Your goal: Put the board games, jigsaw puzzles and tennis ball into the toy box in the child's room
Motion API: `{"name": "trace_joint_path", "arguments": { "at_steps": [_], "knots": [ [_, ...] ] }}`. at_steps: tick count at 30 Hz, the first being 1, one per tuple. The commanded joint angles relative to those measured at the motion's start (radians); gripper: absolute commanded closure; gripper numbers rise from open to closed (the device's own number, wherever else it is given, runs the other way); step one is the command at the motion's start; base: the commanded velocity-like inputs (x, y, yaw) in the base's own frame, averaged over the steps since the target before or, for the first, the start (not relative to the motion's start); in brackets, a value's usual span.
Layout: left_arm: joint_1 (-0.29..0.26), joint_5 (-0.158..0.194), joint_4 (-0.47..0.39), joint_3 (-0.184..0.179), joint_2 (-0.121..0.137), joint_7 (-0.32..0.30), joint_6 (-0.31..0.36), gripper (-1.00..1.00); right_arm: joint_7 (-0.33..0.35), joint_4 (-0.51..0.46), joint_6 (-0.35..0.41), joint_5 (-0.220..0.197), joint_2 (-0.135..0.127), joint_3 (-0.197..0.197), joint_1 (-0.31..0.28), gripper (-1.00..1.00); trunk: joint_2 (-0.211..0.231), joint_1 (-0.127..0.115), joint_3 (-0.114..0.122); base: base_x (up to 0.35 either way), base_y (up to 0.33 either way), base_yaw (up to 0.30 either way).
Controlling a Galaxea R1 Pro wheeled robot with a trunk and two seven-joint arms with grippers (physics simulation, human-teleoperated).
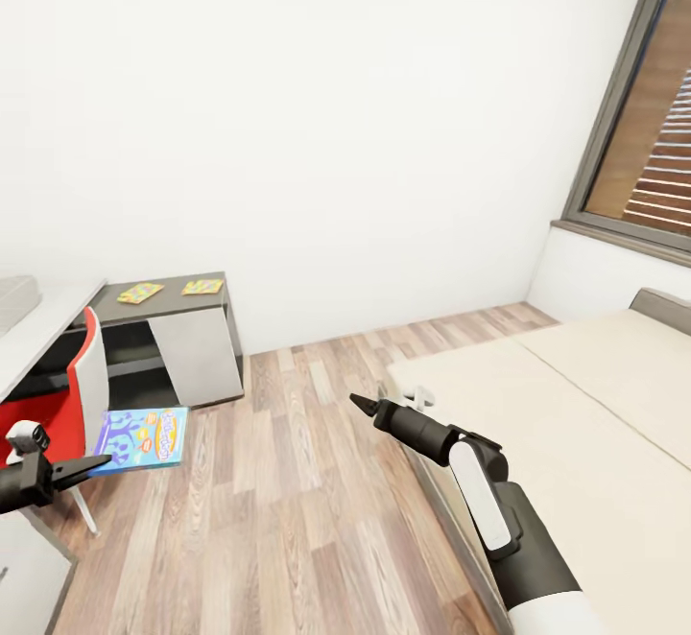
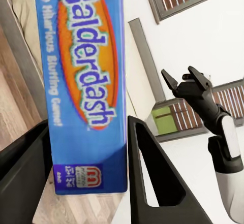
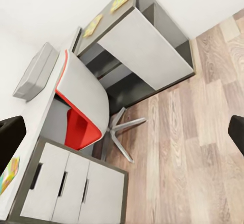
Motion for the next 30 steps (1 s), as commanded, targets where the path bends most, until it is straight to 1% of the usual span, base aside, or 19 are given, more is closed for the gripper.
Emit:
{"name": "trace_joint_path", "arguments": {
  "at_steps": [1, 19, 25, 30],
  "knots": [
    [-0.001, 0.001, 0.0, 0.0, 0.0, -0.004, 0.009, 1.0, 0.002, -0.001, 0.005, 0.0, 0.0, -0.001, -0.001, -1.0, -0.002, 0.001, -0.001, 0.234, 0.0, 0.21],
    [-0.001, 0.001, 0.001, 0.0, -0.007, -0.004, 0.003, 1.0, 0.001, -0.001, 0.004, 0.003, 0.0, -0.002, -0.001, -1.0, -0.002, 0.001, 0.019, 0.313, 0.0, 0.214],
    [-0.001, 0.001, 0.001, 0.0, -0.008, -0.004, 0.003, 1.0, 0.001, -0.001, 0.005, 0.004, 0.0, -0.001, -0.001, -1.0, -0.002, 0.001, 0.021, 0.321, 0.0, 0.072],
    [-0.001, 0.001, 0.001, 0.0, -0.008, -0.004, 0.002, 1.0, 0.001, -0.001, 0.005, 0.004, 0.001, -0.001, -0.001, -1.0, -0.002, 0.001, 0.021, 0.321, -0.012, 0.201]
  ]
}}
